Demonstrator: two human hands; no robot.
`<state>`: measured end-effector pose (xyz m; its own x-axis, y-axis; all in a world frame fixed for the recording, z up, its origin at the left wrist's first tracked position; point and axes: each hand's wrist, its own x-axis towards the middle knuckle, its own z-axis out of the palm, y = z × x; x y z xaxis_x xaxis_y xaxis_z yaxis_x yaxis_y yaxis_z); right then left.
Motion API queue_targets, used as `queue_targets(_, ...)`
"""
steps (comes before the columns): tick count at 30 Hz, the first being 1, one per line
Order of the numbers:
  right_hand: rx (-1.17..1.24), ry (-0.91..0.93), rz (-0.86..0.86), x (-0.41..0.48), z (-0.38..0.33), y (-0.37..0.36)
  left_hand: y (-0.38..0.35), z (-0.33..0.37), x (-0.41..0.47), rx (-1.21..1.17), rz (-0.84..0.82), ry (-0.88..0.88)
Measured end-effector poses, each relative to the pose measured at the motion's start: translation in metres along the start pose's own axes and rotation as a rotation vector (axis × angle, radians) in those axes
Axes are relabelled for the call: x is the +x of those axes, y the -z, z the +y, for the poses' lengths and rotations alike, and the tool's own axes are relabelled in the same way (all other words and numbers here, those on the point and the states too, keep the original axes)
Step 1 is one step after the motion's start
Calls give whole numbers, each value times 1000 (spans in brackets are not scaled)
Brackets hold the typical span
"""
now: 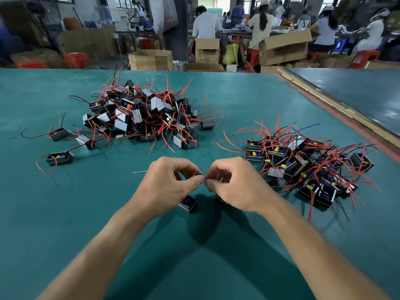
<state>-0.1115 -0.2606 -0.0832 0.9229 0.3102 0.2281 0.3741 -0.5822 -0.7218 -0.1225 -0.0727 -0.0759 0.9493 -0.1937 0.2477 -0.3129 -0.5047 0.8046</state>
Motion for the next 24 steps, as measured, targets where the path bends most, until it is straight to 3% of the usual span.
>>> queue_targets(11, -2, 53, -18, -2, -4, 2, 1, 6, -3, 93, -57, -8)
queue_targets(24, 0, -13, -14, -2, -8, 6, -1, 1, 1, -11, -4, 63)
